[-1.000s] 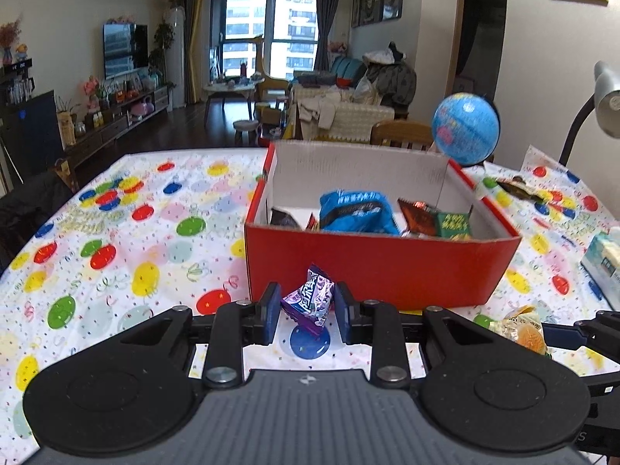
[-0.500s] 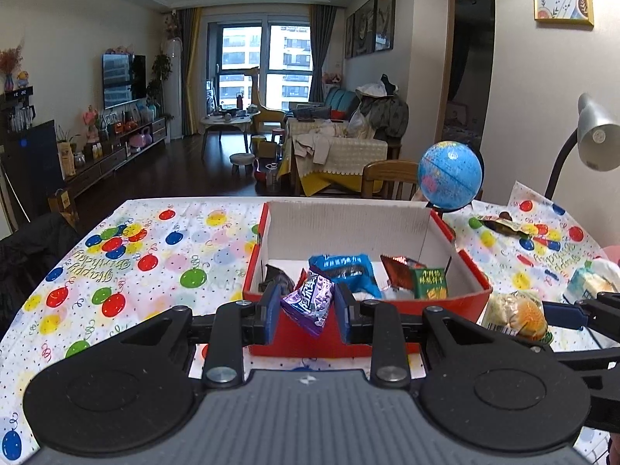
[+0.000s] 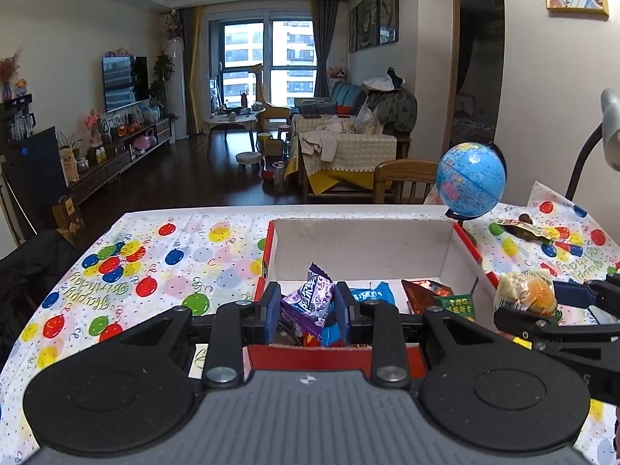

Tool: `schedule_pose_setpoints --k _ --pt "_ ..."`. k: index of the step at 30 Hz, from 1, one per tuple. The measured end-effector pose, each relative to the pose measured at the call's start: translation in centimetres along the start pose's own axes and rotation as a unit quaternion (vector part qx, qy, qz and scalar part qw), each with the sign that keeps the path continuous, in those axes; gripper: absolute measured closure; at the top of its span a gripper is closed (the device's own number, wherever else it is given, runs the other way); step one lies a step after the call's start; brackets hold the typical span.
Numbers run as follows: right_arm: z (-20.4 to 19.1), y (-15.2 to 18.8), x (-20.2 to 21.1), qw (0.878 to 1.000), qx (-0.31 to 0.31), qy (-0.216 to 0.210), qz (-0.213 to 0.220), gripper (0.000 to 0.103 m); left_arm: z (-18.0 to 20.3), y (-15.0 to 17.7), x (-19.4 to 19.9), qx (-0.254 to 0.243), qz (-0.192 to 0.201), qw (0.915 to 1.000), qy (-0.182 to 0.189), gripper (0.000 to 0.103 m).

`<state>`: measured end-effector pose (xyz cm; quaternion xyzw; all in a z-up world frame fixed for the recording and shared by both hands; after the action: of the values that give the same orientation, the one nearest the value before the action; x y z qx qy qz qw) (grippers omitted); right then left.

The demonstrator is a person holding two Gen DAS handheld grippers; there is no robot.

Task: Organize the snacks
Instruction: 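Carry both candies into the red box and open both grippers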

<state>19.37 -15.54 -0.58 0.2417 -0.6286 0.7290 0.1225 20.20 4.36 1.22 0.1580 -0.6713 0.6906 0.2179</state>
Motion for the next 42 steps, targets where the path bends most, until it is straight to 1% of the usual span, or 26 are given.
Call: schedule_pose_setpoints --k 9,14,18,29,35,37,38,39,40,42 --pt "1.0 -1.4 -5.2 1.0 -0.01 0.021 -0.012 0.048 -0.6 -0.6 -6.2 -0.001 -0.037 0.9992 -0.018 0.074" --pt "0.9 -1.9 -7.3 0.999 -0.008 0.027 -0.019 0.048 -0.6 -0.7 -8.9 -0.014 -0.053 0.9981 -0.03 0.074" --pt "0.8 -2.0 -8.8 0.999 -0.012 0.029 -0.029 0.048 -0.8 -0.6 -10.8 -0.014 -0.07 0.9968 -0.034 0.074" --pt "0.8 -1.0 -11.0 0.998 -0.012 0.019 -0.061 0.045 0.1 0.6 -13.8 -0.034 -0.118 0.9919 -0.031 0.074" --pt "0.9 -0.5 -11.3 0.997 -0.015 0.021 -0.068 0.042 0.1 1.1 -14.2 -0.035 -0.128 0.9904 -0.04 0.073" --pt "1.0 -0.4 -11.3 0.997 -0.016 0.022 -0.068 0.042 0.1 1.1 -14.2 -0.031 -0.13 0.9902 -0.039 0.072" --pt "1.0 -0.4 -11.3 0.997 -0.017 0.021 -0.067 0.042 0.1 1.2 -14.1 -0.03 -0.132 0.99 -0.04 0.069" --pt "1.0 -0.4 -11.1 0.997 -0.018 0.02 -0.065 0.041 0.1 1.1 -14.0 -0.029 -0.132 0.99 -0.04 0.063" --pt "1.0 -0.4 -11.0 0.998 -0.017 0.019 -0.065 0.041 0.1 1.1 -13.9 -0.028 -0.131 0.9903 -0.039 0.061" --pt "0.9 -0.3 -10.6 0.998 -0.017 0.017 -0.061 0.038 0.1 1.0 -13.5 -0.025 -0.126 0.991 -0.036 0.052"
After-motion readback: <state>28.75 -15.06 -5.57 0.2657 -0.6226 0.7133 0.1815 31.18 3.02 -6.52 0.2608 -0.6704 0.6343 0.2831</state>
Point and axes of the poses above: each gripper's, at about its wrist camera, not at the fingertips, and x roughly against the way its jaws point, z to its right, y to its underside, the point moved 3 cm from there along -x, roughly the way its jaws point, and after that the axes turned 5 degrees about y, right-handed, at the moved point
